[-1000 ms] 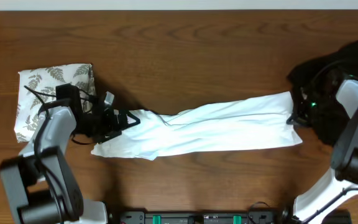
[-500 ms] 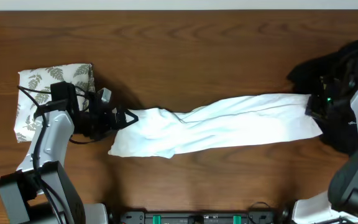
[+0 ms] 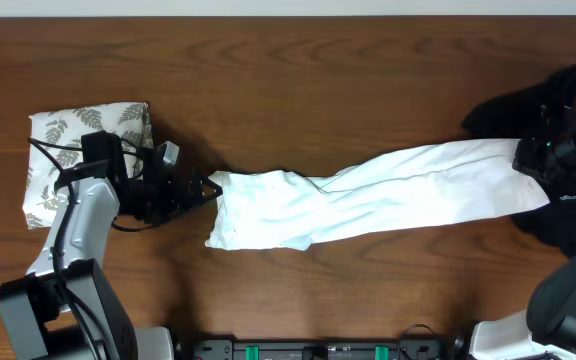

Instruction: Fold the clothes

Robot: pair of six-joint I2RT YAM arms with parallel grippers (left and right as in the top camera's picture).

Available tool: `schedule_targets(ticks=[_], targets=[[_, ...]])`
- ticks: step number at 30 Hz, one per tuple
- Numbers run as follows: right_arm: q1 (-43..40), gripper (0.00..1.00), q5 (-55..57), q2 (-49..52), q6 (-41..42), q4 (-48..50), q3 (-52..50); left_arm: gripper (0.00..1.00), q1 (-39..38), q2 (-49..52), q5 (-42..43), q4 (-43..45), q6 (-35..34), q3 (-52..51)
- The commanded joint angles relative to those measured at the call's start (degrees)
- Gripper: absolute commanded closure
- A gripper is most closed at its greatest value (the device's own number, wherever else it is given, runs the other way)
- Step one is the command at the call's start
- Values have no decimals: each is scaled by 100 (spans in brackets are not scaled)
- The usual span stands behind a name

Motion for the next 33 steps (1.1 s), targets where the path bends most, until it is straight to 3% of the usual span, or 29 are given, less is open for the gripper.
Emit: schedule_targets(ticks=[1,21,33], targets=[[175,99,-101,-114,-103,-87,138,2,26,-68,-22,-20,-17,107],[2879,99,243,-92,-92,-358,125,2,26,-68,-24,-46,-59,107],[3707,99,243,282,-42,-424,59,2,26,-68,-24,-83,-59,107]])
